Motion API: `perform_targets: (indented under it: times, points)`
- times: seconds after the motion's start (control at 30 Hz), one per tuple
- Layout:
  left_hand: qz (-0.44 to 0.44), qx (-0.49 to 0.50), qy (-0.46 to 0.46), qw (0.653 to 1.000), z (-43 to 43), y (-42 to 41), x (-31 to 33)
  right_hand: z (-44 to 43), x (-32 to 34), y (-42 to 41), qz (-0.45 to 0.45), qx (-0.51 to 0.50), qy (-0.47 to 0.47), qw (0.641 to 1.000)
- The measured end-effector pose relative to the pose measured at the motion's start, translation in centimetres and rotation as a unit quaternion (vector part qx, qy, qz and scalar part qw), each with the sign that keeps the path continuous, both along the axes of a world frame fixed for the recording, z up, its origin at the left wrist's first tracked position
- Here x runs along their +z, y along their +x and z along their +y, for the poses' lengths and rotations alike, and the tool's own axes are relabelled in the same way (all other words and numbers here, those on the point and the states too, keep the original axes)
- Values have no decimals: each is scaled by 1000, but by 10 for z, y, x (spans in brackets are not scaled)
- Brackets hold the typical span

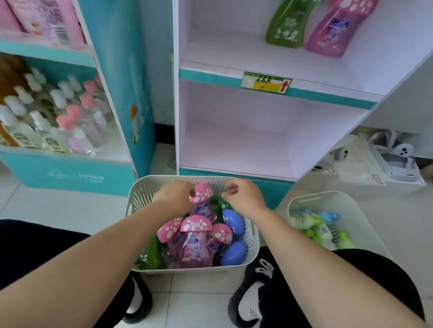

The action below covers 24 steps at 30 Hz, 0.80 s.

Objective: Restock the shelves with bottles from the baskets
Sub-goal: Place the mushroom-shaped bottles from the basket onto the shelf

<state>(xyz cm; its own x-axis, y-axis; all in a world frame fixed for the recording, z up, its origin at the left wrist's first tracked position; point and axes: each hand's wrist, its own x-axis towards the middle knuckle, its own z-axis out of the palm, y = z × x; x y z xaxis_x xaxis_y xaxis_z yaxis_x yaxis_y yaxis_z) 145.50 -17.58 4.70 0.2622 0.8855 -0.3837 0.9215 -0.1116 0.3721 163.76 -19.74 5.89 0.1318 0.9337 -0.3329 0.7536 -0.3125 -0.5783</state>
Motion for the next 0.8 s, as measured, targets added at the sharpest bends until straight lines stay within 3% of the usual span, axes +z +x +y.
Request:
perform_targets:
  times: [0.2,0.47,0.57,0.8]
  points:
    - [25,5,-64,998,8,-2,-57,6,-62,-8,-24,46,-103,993]
    - [34,125,-93,987,28,-24,-107,17,-121,-34,14,118,-221,968]
    - [8,188,-72,980,41,-24,-116,24,-132,-38,17,122,-244,962]
    - [-80,236,-162,955,63,-25,-141,33,-148,-37,-1,159,-282,946]
